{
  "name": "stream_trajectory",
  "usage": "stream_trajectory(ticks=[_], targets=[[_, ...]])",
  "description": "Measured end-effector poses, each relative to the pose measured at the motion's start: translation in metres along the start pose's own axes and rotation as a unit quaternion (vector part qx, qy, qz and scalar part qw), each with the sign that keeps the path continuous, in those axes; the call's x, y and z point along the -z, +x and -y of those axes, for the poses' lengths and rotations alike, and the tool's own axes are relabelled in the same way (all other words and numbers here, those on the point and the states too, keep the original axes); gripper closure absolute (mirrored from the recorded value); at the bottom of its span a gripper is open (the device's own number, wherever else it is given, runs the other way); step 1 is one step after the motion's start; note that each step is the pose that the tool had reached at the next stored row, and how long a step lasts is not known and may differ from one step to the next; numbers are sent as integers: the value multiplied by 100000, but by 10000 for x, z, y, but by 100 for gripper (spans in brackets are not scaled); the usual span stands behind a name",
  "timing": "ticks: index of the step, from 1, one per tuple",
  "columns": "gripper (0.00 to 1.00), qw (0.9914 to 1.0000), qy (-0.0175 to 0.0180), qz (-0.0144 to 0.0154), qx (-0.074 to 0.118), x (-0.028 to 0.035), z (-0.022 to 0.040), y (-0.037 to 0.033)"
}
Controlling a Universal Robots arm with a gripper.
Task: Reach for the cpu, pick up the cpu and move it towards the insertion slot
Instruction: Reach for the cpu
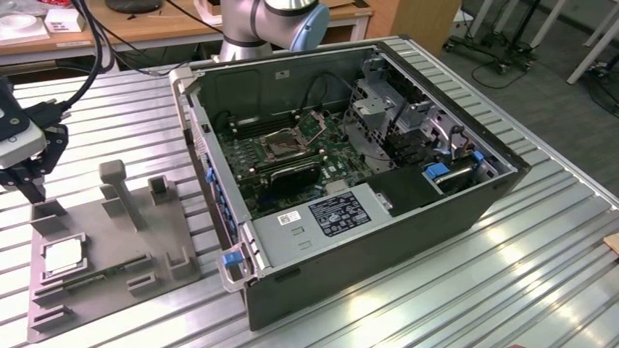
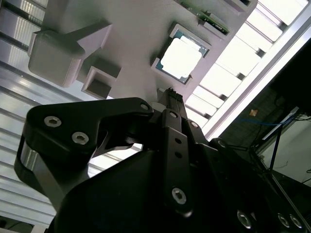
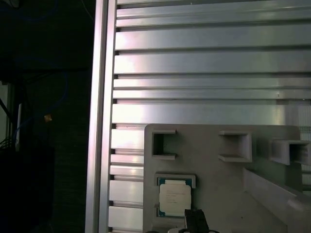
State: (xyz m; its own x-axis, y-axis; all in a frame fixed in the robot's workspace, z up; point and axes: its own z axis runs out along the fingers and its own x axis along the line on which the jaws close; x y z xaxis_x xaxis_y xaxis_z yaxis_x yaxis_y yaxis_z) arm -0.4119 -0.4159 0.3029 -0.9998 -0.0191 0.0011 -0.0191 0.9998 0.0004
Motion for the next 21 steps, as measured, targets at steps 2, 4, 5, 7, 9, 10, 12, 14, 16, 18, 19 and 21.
stream_trajectory(ticks=[2,4,5,7,9,10,12,14,16,18,19,21], targets=[[89,100000,-7,12,-1,-7,1,0],[89,100000,-3,6,-1,-17,2,0],[89,100000,1,-2,0,-23,3,0],[89,100000,-1,3,-1,-36,4,1],[89,100000,0,0,1,-47,6,0],[89,100000,2,-1,0,-53,7,1],[89,100000,-1,0,1,-65,8,1],[89,100000,0,2,2,-78,10,1],[89,100000,3,-2,0,-89,12,2],[89,100000,0,-1,0,-100,13,2],[89,100000,2,-1,0,-105,14,2],[89,100000,2,-2,0,-115,15,3]])
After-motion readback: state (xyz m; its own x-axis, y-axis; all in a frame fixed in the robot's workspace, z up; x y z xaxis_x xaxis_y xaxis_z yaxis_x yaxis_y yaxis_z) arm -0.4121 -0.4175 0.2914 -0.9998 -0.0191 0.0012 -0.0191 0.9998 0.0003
